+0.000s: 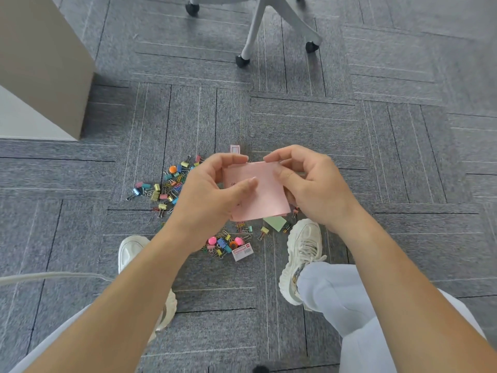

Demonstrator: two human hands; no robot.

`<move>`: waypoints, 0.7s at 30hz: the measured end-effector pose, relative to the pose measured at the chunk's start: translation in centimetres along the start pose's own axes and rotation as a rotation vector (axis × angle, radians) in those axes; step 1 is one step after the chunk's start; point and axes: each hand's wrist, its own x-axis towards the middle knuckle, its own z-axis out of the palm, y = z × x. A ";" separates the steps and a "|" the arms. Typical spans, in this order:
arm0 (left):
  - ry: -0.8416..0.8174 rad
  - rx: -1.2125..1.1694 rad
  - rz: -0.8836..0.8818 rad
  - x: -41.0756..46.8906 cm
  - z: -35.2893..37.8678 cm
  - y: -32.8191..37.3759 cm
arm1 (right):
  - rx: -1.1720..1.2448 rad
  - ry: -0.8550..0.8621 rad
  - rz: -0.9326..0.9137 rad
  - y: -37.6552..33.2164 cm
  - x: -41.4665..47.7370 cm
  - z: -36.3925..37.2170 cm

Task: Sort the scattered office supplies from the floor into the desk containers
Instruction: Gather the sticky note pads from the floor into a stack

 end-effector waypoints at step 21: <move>0.036 -0.083 -0.255 0.3 -0.5 -1.5 | -0.474 -0.144 0.511 16.2 9.3 1.4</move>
